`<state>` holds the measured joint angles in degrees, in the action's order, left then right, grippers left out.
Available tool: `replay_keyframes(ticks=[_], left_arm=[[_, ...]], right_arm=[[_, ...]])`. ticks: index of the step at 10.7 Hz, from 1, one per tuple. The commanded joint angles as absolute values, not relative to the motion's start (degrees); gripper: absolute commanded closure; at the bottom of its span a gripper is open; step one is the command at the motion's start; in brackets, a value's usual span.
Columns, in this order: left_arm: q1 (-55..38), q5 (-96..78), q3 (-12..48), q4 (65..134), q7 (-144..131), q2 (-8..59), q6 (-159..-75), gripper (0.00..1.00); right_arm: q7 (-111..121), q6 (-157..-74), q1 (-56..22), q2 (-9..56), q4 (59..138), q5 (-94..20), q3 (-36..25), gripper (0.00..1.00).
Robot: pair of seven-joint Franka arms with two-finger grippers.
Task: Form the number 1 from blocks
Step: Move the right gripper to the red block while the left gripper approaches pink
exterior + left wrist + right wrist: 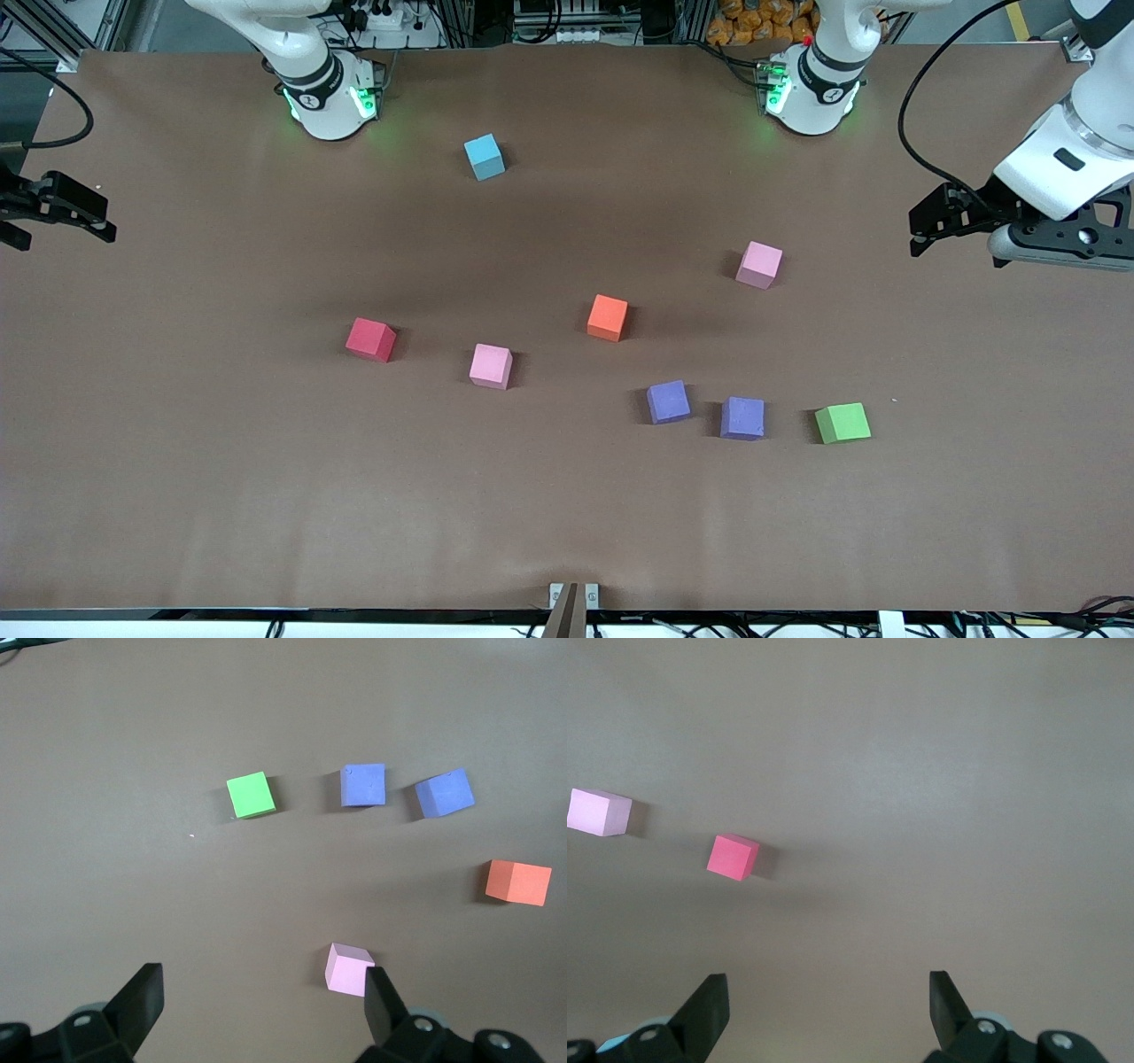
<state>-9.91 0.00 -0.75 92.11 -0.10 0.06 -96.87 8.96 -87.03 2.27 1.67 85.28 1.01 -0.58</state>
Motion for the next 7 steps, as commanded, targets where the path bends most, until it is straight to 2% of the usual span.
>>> replay_keyframes(ticks=[1, 4, 7], left_arm=[[-10.55, -1.14, -1.67, 90.79, 0.53, 0.35, -95.01, 0.00], [-10.72, -1.49, -1.50, 92.18, 0.97, 0.88, -94.22, 0.00], [-12.48, -2.89, 1.21, 103.58, -0.79, -0.08, -98.15, 0.00]], right_arm=[[8.17, -86.92, 2.72, 0.62, 86.31, 1.23, -0.18, 0.00], [8.17, -86.92, 2.72, 0.62, 86.40, 1.23, -0.18, 0.00], [8.17, -86.92, 2.55, 2.10, 86.40, 1.06, -0.18, 0.00]])
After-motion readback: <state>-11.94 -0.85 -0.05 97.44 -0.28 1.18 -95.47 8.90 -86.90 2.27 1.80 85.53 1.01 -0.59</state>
